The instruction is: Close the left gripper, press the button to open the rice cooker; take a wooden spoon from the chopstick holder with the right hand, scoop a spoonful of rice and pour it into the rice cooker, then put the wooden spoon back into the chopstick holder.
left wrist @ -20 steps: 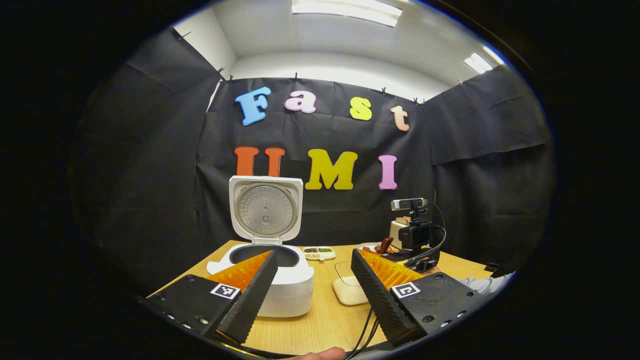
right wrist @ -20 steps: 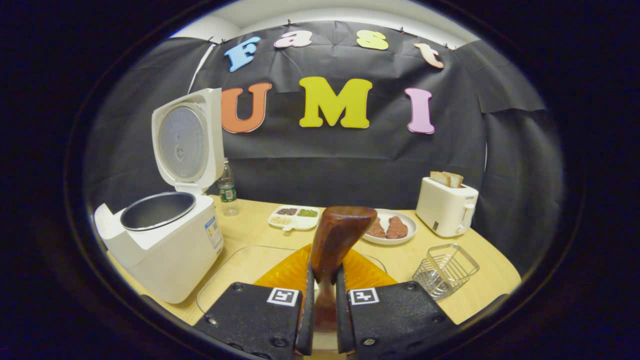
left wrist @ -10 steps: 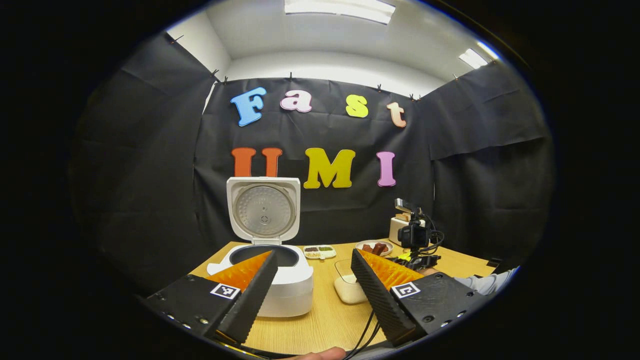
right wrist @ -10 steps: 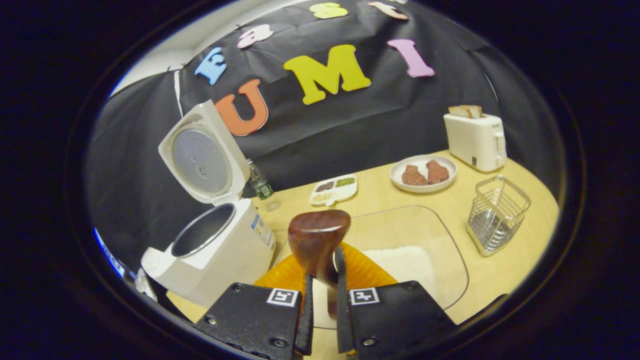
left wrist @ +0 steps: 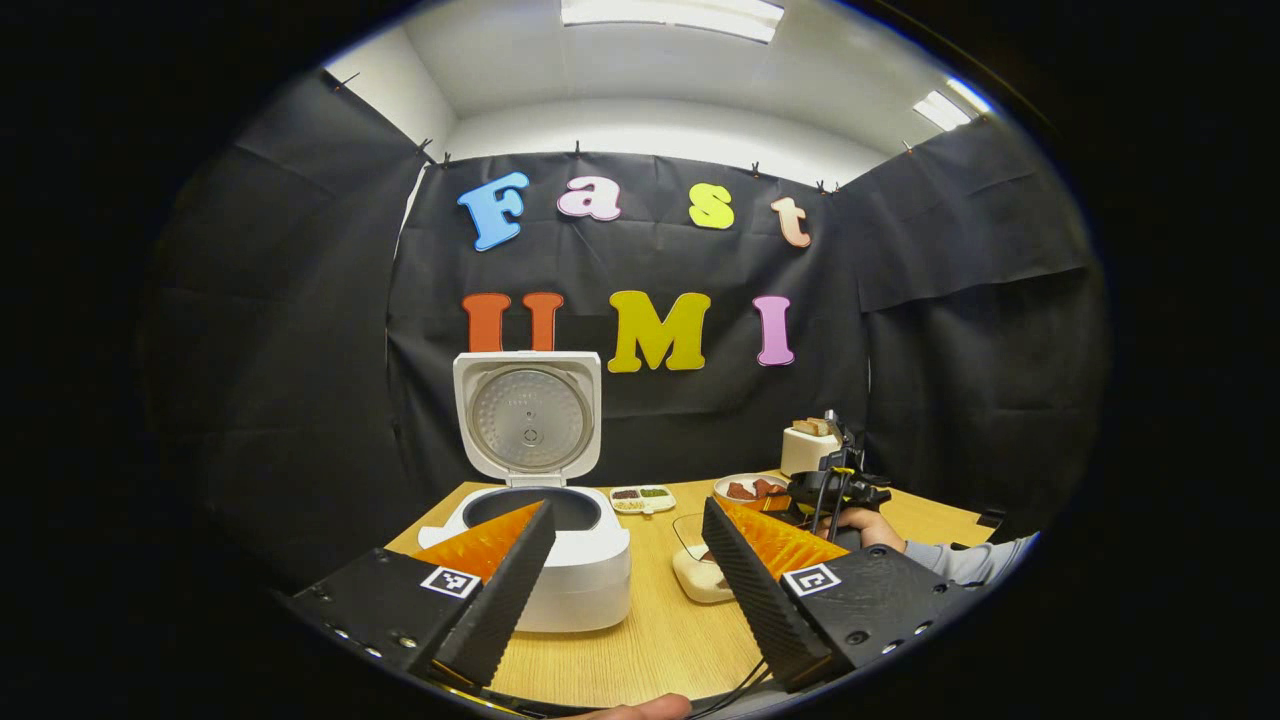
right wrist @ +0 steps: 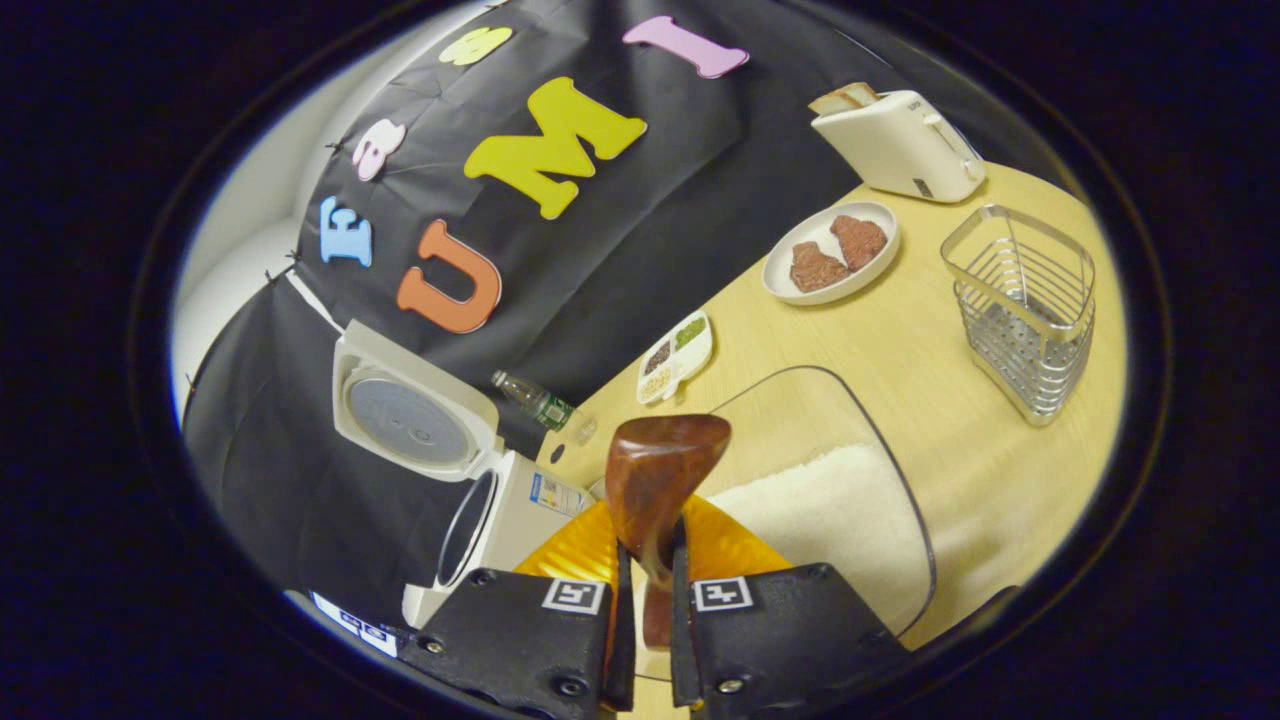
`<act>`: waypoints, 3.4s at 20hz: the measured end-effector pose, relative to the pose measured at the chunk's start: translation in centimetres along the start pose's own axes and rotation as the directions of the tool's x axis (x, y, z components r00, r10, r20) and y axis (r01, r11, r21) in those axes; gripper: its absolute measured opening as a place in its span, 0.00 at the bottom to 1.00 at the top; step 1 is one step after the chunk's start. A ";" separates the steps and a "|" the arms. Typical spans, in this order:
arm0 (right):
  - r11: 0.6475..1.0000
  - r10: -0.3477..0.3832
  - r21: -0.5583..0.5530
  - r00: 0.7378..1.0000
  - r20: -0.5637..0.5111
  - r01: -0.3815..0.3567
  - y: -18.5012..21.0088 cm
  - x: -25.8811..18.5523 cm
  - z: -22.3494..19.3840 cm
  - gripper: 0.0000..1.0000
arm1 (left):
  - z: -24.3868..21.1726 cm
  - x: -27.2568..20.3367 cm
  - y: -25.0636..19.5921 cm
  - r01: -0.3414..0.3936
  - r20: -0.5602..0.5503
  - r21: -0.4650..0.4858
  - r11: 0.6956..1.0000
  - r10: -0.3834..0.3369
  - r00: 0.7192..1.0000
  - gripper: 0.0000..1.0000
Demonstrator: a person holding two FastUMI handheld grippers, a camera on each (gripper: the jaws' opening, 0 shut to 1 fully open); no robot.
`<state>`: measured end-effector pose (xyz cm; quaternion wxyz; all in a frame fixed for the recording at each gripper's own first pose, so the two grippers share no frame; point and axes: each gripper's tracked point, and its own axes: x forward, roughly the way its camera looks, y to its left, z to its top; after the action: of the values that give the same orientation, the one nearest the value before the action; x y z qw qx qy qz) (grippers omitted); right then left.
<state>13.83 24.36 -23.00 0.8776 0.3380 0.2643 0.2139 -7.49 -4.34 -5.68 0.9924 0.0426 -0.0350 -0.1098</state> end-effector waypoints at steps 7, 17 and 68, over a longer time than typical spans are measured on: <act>0.987 0.107 0.102 0.986 0.131 -0.121 0.0 -3.9 4.3 0.18 | -0.1 -0.5 0.5 -0.012 0.004 -0.003 1.000 0.012 1.000 0.95; 0.818 0.109 0.524 0.957 0.268 -0.240 -4.1 -6.3 7.5 0.17 | -0.3 -1.1 1.0 -0.052 -0.003 0.032 0.998 0.052 0.999 0.94; 0.734 0.269 -0.677 0.941 0.204 -0.063 29.4 8.6 -2.6 0.18 | -3.8 -7.2 11.7 -0.211 -0.065 0.052 0.976 0.214 0.975 0.95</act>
<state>13.05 50.36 -6.61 0.9457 0.0555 0.0091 0.3203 -11.72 8.87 -8.80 0.9979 0.0647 -0.0067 -0.0007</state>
